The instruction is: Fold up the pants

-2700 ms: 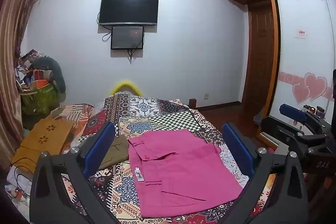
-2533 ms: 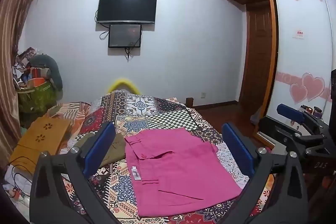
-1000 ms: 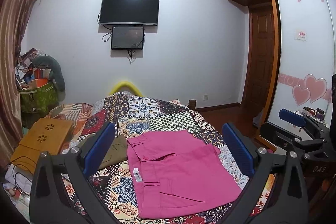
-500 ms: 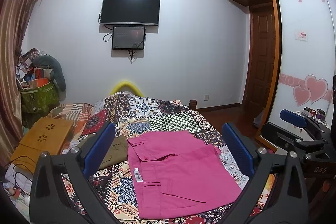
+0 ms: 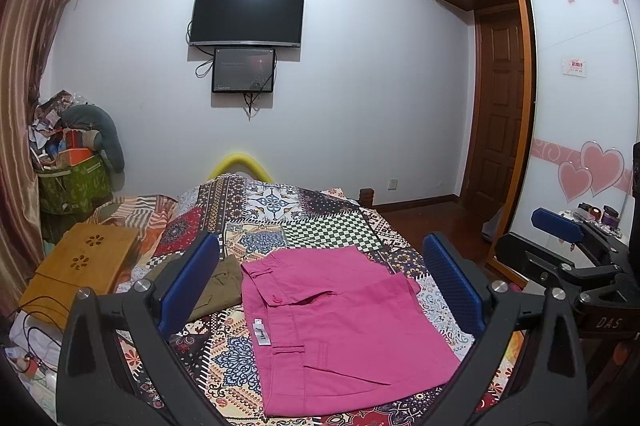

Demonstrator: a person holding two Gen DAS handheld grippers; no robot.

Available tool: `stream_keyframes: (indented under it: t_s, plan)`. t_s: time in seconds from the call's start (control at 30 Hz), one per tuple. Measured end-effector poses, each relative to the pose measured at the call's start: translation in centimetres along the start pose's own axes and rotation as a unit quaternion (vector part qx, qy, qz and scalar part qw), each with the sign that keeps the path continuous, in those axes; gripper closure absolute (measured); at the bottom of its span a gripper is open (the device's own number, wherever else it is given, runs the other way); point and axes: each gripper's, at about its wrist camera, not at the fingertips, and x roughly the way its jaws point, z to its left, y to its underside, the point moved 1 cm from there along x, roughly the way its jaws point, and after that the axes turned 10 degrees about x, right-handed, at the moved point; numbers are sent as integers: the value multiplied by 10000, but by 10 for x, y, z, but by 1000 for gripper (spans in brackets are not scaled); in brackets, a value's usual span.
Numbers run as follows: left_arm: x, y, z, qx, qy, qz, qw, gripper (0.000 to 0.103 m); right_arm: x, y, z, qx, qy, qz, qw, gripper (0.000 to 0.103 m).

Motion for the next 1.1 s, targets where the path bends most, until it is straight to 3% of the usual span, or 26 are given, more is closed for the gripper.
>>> stream_keyframes:
  t_s: [0.43,0.77,1.1]
  plan:
    - [15,3,1,90,-82,97,9999,0,16,5,-5,-148,180,103,9997,0]
    - [79,25,17,208,24,898,9957,0,60,26,-58,35,887,717,9935,0]
    - [155,56,49,122,-107,1560,9876,0,87,29,-95,122,1074,1167,9873,1]
